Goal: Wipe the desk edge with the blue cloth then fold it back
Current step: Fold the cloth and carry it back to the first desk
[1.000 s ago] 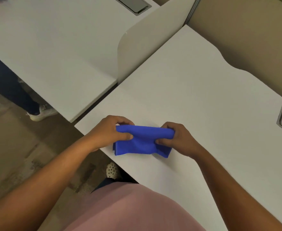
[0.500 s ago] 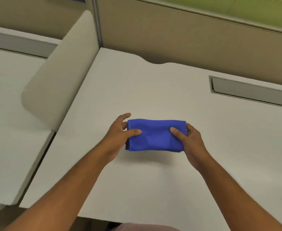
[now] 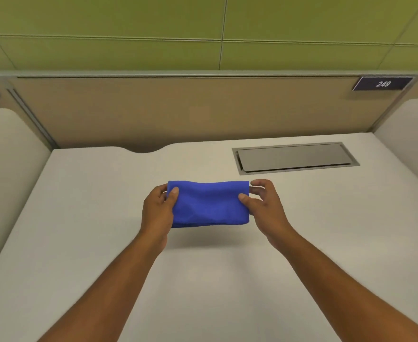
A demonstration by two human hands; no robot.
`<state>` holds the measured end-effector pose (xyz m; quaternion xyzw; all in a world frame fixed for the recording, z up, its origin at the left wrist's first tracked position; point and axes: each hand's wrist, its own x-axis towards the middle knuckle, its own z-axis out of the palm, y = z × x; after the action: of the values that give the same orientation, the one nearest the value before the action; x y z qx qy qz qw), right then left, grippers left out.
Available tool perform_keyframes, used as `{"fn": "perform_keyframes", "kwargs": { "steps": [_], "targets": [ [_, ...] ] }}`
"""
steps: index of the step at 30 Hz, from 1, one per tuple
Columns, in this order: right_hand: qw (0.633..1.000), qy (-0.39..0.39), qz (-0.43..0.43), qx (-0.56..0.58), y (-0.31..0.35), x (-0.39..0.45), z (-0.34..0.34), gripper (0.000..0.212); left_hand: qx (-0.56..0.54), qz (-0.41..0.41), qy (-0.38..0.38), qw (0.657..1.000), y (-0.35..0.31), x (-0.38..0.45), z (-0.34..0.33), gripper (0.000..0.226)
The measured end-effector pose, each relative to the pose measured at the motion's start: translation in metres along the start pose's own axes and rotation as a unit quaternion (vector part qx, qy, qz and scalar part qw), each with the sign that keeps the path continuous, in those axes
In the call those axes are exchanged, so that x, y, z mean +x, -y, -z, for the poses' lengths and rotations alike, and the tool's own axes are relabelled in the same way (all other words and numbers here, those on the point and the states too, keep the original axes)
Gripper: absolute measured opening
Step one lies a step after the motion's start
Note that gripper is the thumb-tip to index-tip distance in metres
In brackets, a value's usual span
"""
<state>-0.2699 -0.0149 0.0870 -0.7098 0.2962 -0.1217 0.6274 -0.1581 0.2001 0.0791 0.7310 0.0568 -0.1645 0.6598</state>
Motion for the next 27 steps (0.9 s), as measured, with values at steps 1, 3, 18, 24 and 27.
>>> {"fn": "perform_keyframes", "kwargs": {
  "steps": [1, 3, 18, 24, 27],
  "targets": [
    [1.000, -0.020, 0.009, -0.003, 0.003, 0.015, 0.003, 0.027, 0.004, 0.003, 0.006, 1.000, -0.002, 0.011, -0.008, 0.029],
    [0.998, -0.042, 0.036, -0.024, 0.005, 0.047, 0.007, 0.021, 0.002, 0.020, 0.025, 0.999, -0.007, 0.035, -0.022, 0.030],
    [0.990, 0.009, 0.083, -0.115, -0.007, 0.244, -0.026, 0.025, 0.074, -0.037, -0.094, 0.992, -0.019, 0.196, -0.085, 0.034],
    [0.968, -0.010, 0.112, -0.226, -0.019, 0.273, -0.042, 0.030, 0.200, -0.149, -0.077, 0.965, -0.001, 0.224, -0.091, 0.037],
    [0.954, 0.002, 0.099, -0.284, -0.029, 0.274, -0.046, 0.035, 0.286, -0.180, -0.051, 0.940, 0.011, 0.231, -0.091, 0.037]
  ]
}}
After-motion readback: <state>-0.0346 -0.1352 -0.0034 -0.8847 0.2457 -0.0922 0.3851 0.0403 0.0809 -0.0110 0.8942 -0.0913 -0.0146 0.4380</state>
